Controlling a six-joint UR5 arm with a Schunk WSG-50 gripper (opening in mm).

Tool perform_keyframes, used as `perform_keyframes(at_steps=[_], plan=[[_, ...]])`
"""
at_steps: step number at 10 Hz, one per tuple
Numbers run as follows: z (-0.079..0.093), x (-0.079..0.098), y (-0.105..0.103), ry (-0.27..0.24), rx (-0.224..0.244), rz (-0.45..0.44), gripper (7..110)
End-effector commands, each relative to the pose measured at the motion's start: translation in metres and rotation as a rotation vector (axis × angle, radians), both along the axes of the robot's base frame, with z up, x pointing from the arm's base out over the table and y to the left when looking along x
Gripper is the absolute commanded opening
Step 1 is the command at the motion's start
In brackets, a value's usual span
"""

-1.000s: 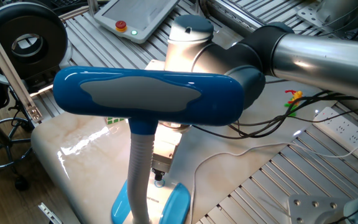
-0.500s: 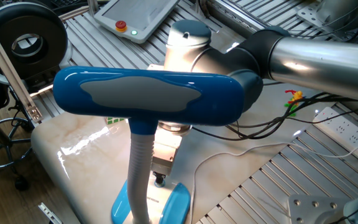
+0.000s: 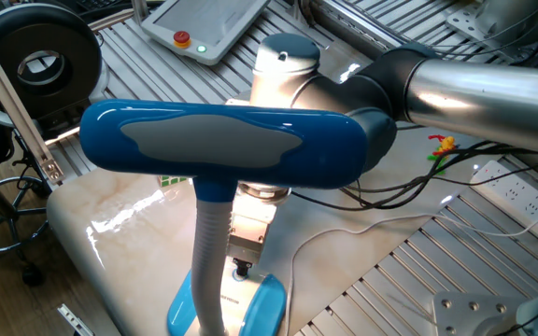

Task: Turn off the desk lamp by pressing the button

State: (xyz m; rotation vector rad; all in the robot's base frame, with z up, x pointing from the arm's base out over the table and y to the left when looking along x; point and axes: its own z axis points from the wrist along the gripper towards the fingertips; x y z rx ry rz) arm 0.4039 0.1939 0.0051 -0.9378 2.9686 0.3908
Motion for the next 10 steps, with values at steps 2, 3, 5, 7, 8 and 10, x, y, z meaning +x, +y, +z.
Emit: perform_keyframes(at_steps=[2,3,5,7,8,10], plan=[[-0.001,0.001,0.001,-0.002,0.010,-0.010,88],[-0.002,0.002,0.002,-0.004,0.010,-0.012,88],[-0.006,0.002,0.002,-0.009,0.006,-0.013,88],[-0.001,0.002,-0.007,-0.009,0.024,0.005,88],[0.006,0.001,-0.014,0.000,0.023,0.020,88],[0.018,0.007,-0.012,0.005,-0.052,0.001,88]])
